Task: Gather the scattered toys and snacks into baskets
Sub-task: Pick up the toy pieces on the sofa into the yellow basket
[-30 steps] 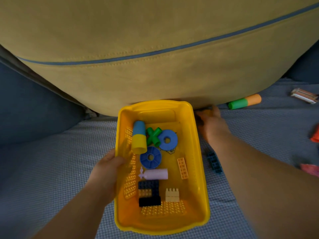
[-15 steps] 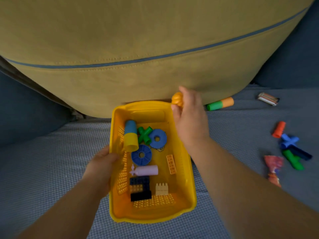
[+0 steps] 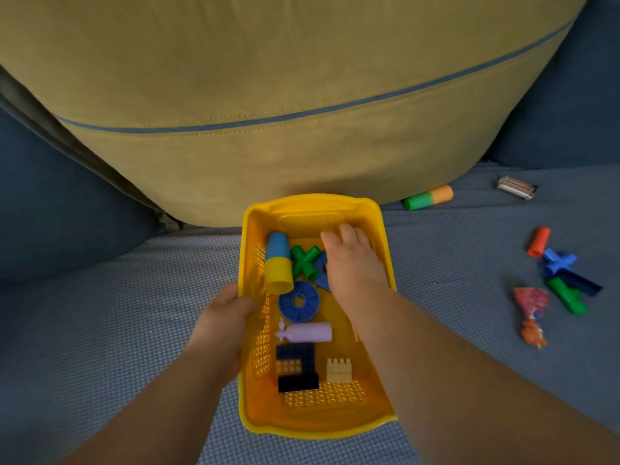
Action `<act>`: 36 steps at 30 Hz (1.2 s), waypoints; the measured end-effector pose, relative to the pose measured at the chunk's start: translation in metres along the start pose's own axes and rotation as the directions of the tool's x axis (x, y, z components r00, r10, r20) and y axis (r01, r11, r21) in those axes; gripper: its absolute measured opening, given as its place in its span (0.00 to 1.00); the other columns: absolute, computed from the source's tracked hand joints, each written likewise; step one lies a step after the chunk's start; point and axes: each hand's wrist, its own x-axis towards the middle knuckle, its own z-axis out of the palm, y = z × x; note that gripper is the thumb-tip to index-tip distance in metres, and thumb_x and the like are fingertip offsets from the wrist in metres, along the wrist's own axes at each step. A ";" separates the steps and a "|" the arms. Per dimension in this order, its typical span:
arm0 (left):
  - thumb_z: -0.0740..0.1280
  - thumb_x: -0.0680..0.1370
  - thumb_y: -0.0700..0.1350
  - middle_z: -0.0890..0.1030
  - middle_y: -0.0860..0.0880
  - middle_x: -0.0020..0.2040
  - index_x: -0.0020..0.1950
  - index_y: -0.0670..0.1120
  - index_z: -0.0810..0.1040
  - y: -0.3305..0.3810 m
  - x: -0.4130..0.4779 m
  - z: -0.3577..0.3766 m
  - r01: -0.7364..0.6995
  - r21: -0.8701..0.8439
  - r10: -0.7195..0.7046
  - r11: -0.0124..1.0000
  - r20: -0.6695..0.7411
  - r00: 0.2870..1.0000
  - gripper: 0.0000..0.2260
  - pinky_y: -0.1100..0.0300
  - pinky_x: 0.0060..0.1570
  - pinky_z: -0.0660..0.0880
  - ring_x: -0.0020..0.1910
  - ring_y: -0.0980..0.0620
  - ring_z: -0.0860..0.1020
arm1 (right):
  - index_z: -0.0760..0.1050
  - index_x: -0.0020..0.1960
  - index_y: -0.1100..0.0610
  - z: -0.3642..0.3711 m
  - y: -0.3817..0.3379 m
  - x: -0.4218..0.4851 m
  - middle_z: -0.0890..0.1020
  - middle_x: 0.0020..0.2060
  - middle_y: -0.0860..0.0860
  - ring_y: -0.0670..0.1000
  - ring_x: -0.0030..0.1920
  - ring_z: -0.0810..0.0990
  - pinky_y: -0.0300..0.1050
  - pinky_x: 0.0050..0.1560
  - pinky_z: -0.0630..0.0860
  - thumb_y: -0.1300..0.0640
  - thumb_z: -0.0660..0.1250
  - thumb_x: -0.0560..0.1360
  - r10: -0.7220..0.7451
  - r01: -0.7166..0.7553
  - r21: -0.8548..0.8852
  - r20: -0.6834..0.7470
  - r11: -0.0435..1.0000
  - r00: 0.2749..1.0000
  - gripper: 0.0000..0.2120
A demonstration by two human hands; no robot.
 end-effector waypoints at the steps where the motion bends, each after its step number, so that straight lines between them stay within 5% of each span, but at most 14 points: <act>1: 0.62 0.78 0.37 0.83 0.35 0.49 0.52 0.48 0.81 0.000 0.000 0.000 0.001 -0.004 -0.001 1.000 -0.004 1.000 0.11 0.32 0.50 0.77 0.48 0.32 0.81 | 0.64 0.68 0.52 -0.001 0.000 0.000 0.66 0.66 0.54 0.56 0.65 0.65 0.51 0.59 0.70 0.59 0.60 0.78 -0.006 0.006 0.021 -0.007 1.000 1.000 0.19; 4: 0.62 0.78 0.37 0.84 0.36 0.47 0.54 0.47 0.81 0.001 0.001 0.001 -0.002 -0.003 0.002 1.000 -0.015 1.000 0.11 0.34 0.48 0.79 0.45 0.35 0.82 | 0.67 0.68 0.53 -0.018 0.004 0.000 0.70 0.65 0.53 0.56 0.62 0.71 0.50 0.56 0.72 0.57 0.60 0.79 0.007 0.022 0.180 -0.160 0.983 0.987 0.17; 8: 0.60 0.79 0.36 0.83 0.39 0.44 0.51 0.49 0.79 0.002 0.005 0.004 -0.004 0.001 0.004 1.000 -0.017 1.000 0.11 0.47 0.41 0.79 0.39 0.40 0.81 | 0.71 0.65 0.55 -0.045 0.037 -0.005 0.75 0.60 0.53 0.52 0.59 0.75 0.45 0.54 0.72 0.57 0.60 0.79 0.244 -0.035 0.454 -0.412 0.890 0.878 0.15; 12: 0.61 0.79 0.37 0.84 0.38 0.47 0.55 0.48 0.79 -0.001 0.011 0.002 -0.007 0.006 0.007 1.000 -0.028 1.000 0.11 0.44 0.43 0.80 0.41 0.39 0.82 | 0.67 0.70 0.54 -0.016 0.080 -0.022 0.70 0.65 0.54 0.54 0.61 0.74 0.48 0.56 0.72 0.53 0.60 0.80 0.398 -0.307 0.444 -0.128 0.842 0.908 0.19; 16: 0.61 0.80 0.37 0.85 0.43 0.37 0.52 0.50 0.79 -0.006 0.019 -0.001 -0.011 0.004 0.011 1.000 -0.055 0.998 0.11 0.47 0.35 0.81 0.34 0.42 0.84 | 0.62 0.73 0.53 0.032 0.091 -0.039 0.65 0.68 0.55 0.58 0.66 0.68 0.52 0.63 0.69 0.51 0.62 0.79 0.377 -0.408 0.292 0.159 0.865 0.913 0.23; 23: 0.61 0.79 0.37 0.86 0.42 0.38 0.53 0.50 0.79 -0.010 0.023 -0.009 -0.016 0.022 0.017 1.000 -0.061 0.998 0.11 0.47 0.37 0.81 0.34 0.42 0.84 | 0.61 0.72 0.43 0.073 0.083 -0.046 0.63 0.65 0.53 0.55 0.67 0.62 0.56 0.63 0.70 0.49 0.61 0.78 0.346 -0.409 0.232 0.268 0.883 0.899 0.23; 28: 0.61 0.79 0.37 0.84 0.38 0.47 0.55 0.49 0.79 -0.011 0.017 -0.001 -0.007 0.014 0.008 1.000 -0.053 0.999 0.11 0.38 0.48 0.79 0.43 0.37 0.83 | 0.62 0.73 0.49 0.040 0.085 -0.044 0.64 0.67 0.56 0.56 0.61 0.71 0.47 0.59 0.70 0.57 0.61 0.79 0.493 -0.459 0.438 0.042 0.772 0.869 0.23; 30: 0.61 0.79 0.37 0.84 0.39 0.49 0.55 0.50 0.79 -0.011 0.011 0.006 -0.008 0.003 0.008 1.000 -0.040 0.999 0.11 0.38 0.48 0.79 0.46 0.37 0.82 | 0.63 0.73 0.50 0.010 0.080 -0.045 0.65 0.66 0.54 0.52 0.59 0.72 0.40 0.56 0.68 0.58 0.62 0.79 0.546 -0.374 0.585 -0.142 0.719 0.826 0.23; 33: 0.62 0.79 0.37 0.84 0.41 0.47 0.52 0.51 0.79 -0.010 -0.001 0.023 -0.007 0.013 0.008 1.000 -0.023 1.000 0.11 0.41 0.48 0.80 0.45 0.38 0.82 | 0.66 0.71 0.49 -0.029 0.061 -0.054 0.67 0.63 0.53 0.49 0.57 0.74 0.36 0.52 0.68 0.57 0.64 0.78 0.443 -0.180 0.582 -0.346 0.793 0.827 0.22; 36: 0.62 0.79 0.39 0.84 0.41 0.47 0.52 0.52 0.79 -0.007 -0.014 0.039 -0.016 0.032 0.016 0.999 0.000 1.000 0.10 0.36 0.51 0.79 0.46 0.38 0.82 | 0.65 0.71 0.48 -0.038 0.039 -0.069 0.67 0.62 0.52 0.51 0.57 0.74 0.39 0.51 0.70 0.56 0.63 0.78 0.293 -0.146 0.486 -0.240 0.861 0.925 0.22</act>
